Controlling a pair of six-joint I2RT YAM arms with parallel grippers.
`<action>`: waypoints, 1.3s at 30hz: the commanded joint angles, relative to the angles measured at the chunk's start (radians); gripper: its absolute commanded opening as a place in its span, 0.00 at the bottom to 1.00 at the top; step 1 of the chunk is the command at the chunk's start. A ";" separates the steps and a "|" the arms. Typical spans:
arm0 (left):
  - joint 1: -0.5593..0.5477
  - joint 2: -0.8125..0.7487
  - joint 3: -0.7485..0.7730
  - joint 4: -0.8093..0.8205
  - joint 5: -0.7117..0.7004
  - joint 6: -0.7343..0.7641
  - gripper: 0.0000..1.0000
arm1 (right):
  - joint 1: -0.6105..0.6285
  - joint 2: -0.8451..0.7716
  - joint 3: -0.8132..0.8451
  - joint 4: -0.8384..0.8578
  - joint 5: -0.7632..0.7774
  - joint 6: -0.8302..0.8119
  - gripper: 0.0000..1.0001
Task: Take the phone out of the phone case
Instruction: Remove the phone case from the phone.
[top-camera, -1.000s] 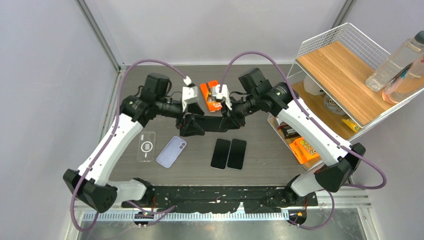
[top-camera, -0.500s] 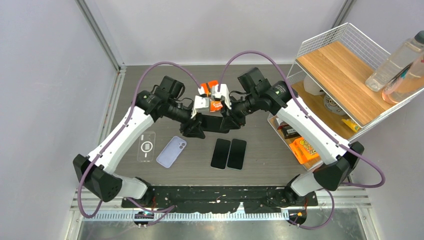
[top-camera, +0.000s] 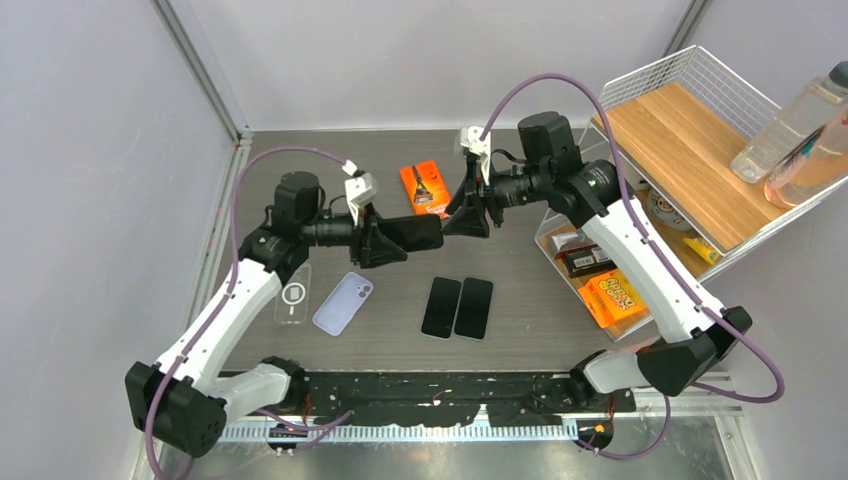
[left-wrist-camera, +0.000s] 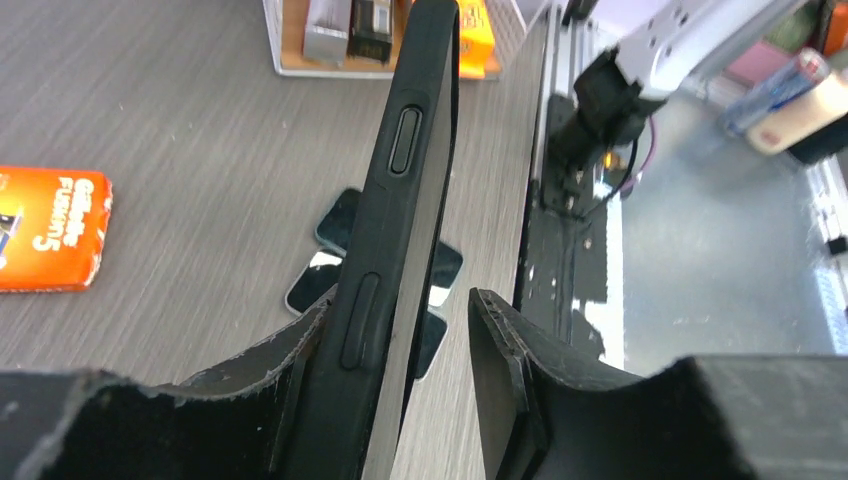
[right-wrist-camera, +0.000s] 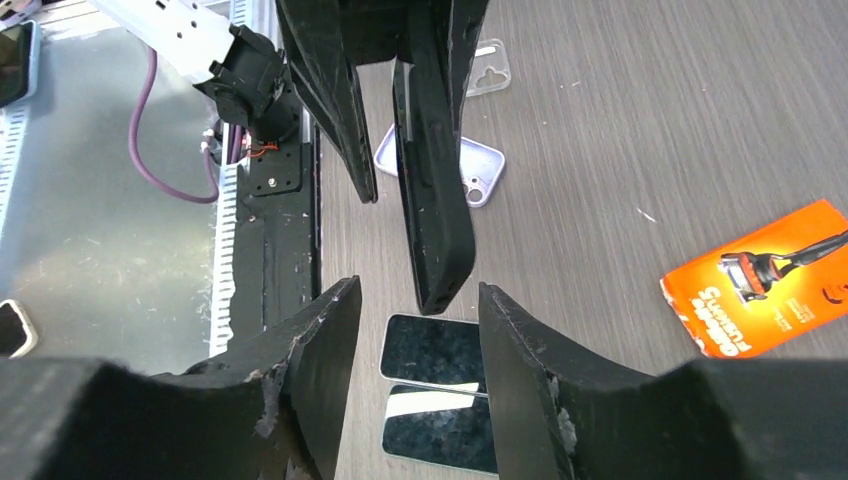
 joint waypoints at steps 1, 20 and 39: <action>0.029 -0.033 -0.017 0.340 0.069 -0.256 0.00 | -0.014 -0.006 -0.025 0.090 -0.056 0.075 0.54; 0.023 -0.033 -0.049 0.473 0.073 -0.380 0.00 | -0.004 0.130 -0.015 0.246 -0.235 0.214 0.34; 0.034 -0.005 0.083 0.056 0.091 -0.020 0.79 | 0.000 0.051 0.003 0.058 -0.175 -0.028 0.06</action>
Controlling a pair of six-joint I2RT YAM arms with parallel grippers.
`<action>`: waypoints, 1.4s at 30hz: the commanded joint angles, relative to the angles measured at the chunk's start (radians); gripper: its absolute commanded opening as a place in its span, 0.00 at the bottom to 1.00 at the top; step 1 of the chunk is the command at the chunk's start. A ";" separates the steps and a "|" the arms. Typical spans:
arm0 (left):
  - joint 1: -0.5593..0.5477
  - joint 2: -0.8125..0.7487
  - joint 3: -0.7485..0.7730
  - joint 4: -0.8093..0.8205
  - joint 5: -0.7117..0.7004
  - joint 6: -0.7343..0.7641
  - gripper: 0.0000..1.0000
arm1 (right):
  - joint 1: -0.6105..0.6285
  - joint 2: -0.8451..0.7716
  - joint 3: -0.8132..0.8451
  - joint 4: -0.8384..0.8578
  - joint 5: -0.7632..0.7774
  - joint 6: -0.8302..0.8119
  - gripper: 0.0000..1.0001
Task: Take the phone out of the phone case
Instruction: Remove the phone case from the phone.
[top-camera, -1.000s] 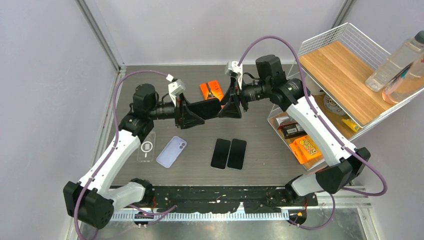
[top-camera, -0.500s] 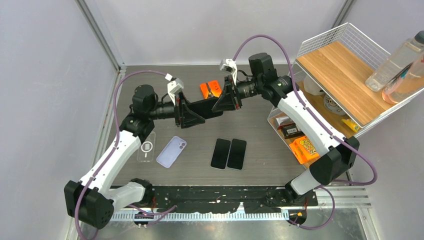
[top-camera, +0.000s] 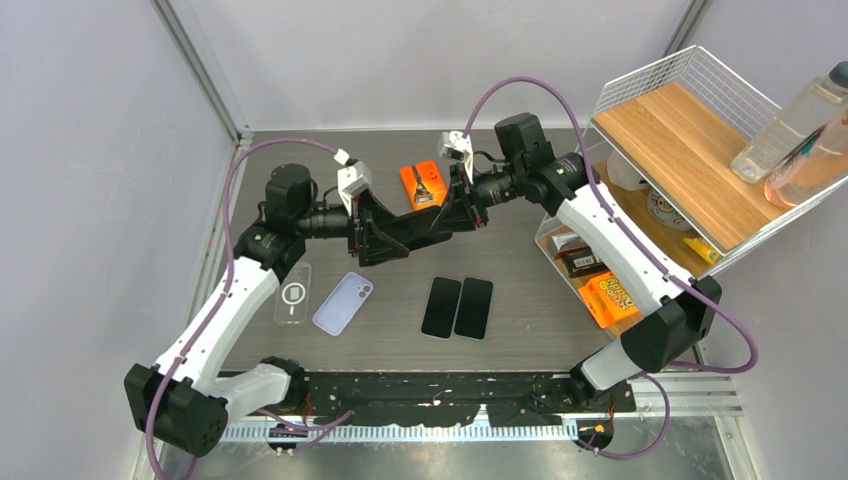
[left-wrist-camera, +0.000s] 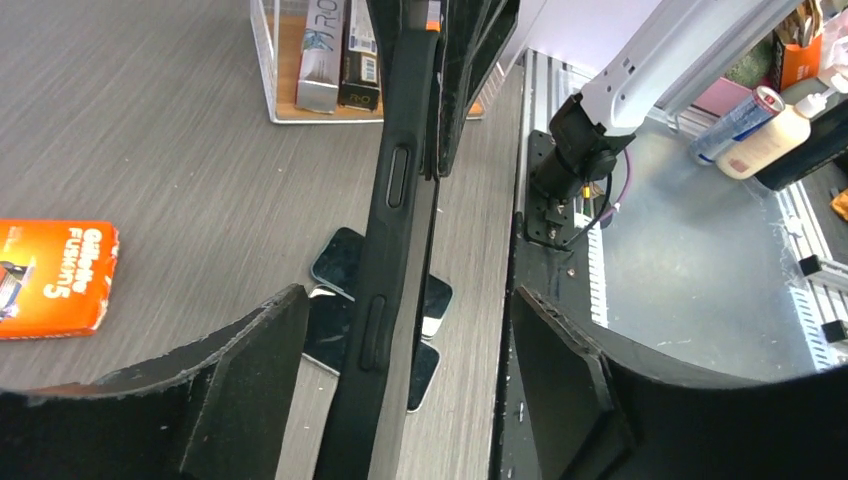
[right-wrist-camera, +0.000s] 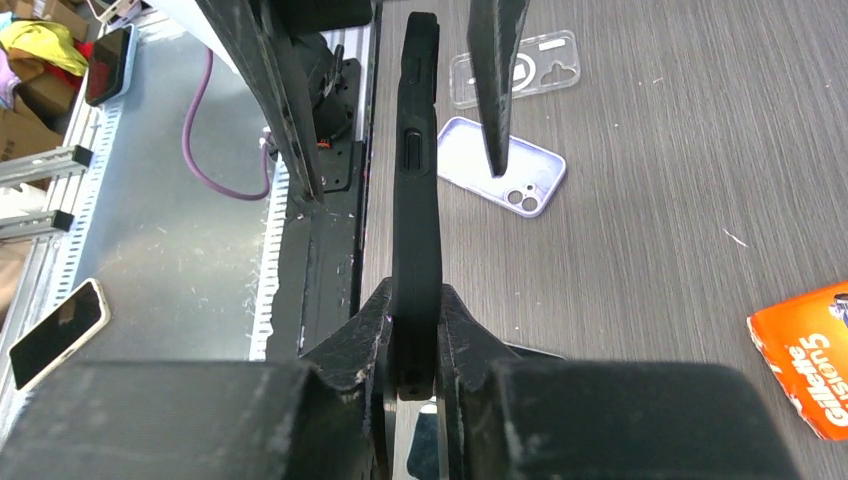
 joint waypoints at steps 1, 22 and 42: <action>0.014 -0.002 0.090 -0.137 0.031 0.160 0.84 | -0.005 -0.084 0.025 -0.018 -0.004 -0.067 0.05; -0.056 0.247 0.363 -0.705 0.060 0.556 0.43 | 0.028 -0.095 0.088 -0.098 0.058 -0.170 0.06; -0.067 0.056 0.155 -0.384 0.016 0.386 0.00 | 0.011 -0.125 -0.020 0.129 0.062 0.083 0.59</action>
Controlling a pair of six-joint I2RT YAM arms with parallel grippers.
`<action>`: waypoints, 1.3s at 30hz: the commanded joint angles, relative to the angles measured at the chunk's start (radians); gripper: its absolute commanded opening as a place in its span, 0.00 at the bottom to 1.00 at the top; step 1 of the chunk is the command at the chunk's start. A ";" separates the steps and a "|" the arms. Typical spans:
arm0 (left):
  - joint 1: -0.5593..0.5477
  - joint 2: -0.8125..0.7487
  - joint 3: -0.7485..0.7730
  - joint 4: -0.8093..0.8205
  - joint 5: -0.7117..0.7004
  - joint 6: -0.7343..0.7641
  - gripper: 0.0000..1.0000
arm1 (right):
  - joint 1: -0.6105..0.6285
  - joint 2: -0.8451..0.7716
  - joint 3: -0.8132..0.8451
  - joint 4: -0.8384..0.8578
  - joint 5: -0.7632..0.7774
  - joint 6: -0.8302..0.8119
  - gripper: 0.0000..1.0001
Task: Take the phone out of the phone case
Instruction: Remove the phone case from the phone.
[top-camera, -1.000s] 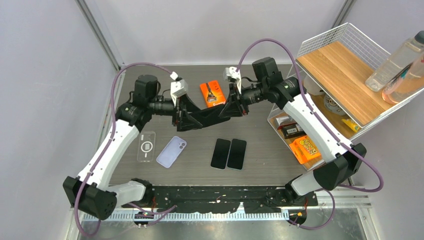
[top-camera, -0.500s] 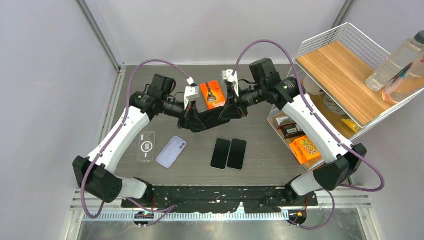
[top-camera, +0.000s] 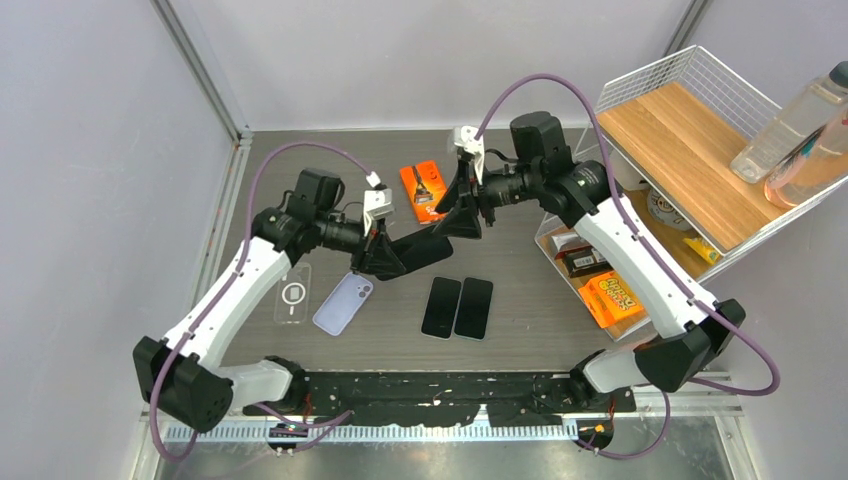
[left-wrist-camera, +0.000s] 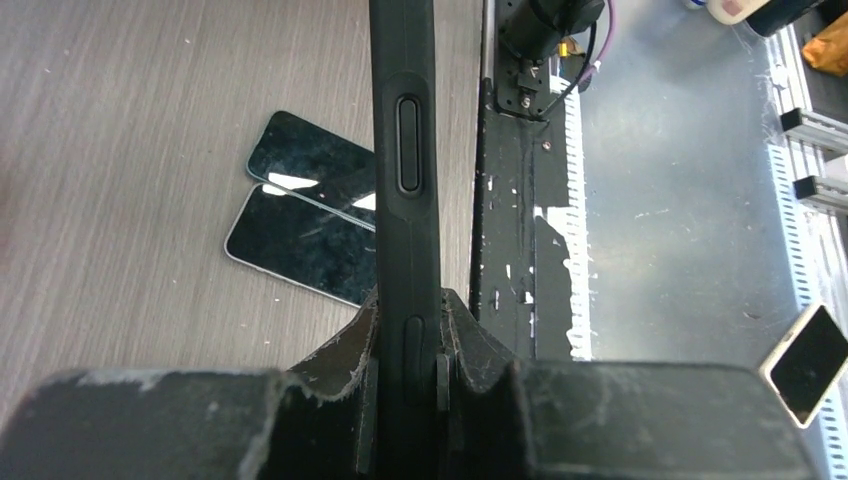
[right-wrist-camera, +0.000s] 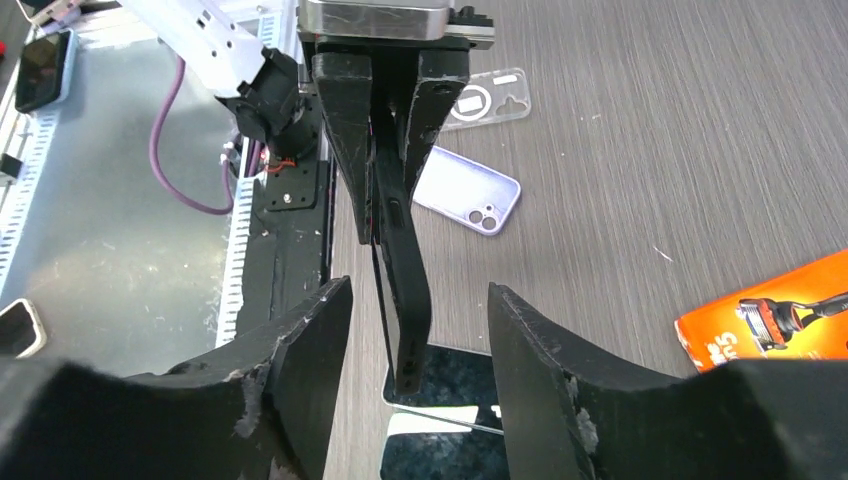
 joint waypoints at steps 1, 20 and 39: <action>0.005 -0.098 -0.034 0.210 0.020 -0.096 0.00 | -0.015 -0.018 -0.032 0.140 -0.066 0.120 0.59; -0.049 -0.145 -0.070 0.184 -0.098 0.046 0.00 | -0.023 0.072 -0.121 0.373 -0.338 0.373 0.06; -0.255 -0.156 0.053 -0.066 -0.585 0.338 0.00 | -0.008 0.166 -0.349 1.079 -0.453 1.026 0.06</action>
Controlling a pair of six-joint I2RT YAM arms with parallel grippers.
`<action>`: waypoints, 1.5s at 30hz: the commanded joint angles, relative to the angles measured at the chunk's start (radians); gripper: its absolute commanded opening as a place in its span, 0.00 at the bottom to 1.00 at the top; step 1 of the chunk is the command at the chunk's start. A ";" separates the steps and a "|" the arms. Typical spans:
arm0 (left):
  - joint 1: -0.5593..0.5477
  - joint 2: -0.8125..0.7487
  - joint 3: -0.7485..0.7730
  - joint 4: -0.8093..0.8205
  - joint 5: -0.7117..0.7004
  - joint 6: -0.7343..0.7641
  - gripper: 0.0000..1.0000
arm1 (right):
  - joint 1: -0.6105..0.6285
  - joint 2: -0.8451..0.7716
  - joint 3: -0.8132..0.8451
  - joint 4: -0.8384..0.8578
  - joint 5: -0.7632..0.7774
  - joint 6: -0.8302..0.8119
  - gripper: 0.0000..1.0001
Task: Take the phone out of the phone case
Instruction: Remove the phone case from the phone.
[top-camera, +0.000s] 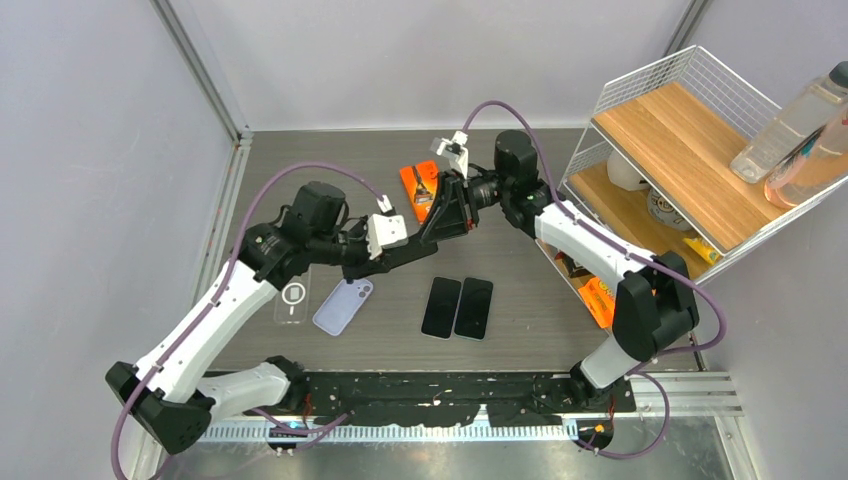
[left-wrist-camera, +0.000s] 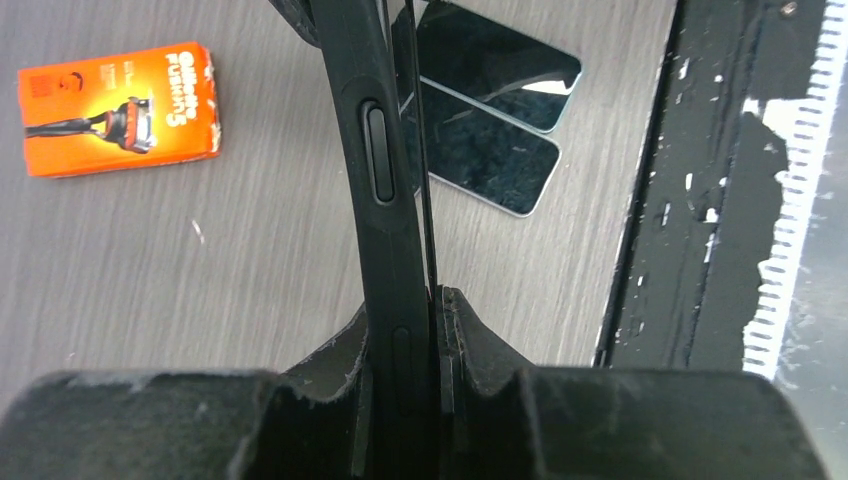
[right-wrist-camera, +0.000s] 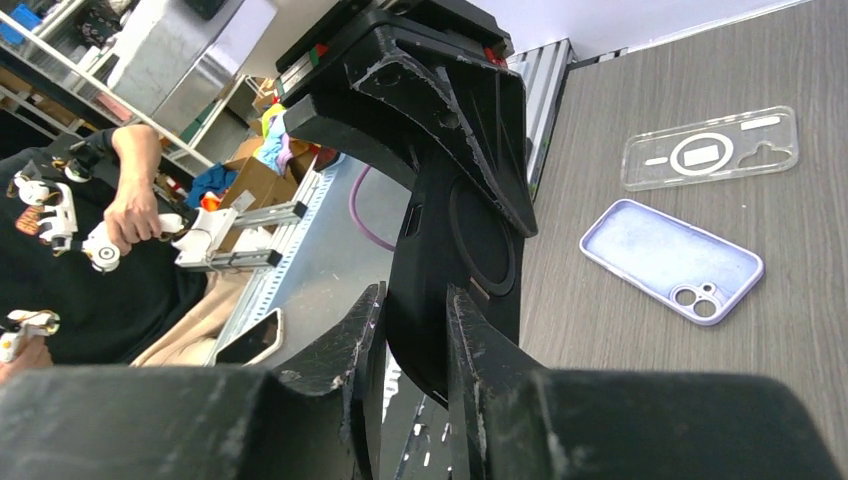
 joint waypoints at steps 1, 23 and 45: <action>-0.081 -0.009 0.027 0.040 -0.072 0.185 0.00 | 0.026 0.020 0.025 0.062 0.056 0.214 0.05; -0.150 -0.032 0.070 -0.028 -0.177 0.192 0.00 | 0.027 0.120 0.059 0.001 0.057 0.221 0.06; -0.144 -0.063 0.050 -0.069 -0.118 0.158 0.00 | -0.007 0.098 0.322 -0.671 0.276 -0.377 0.52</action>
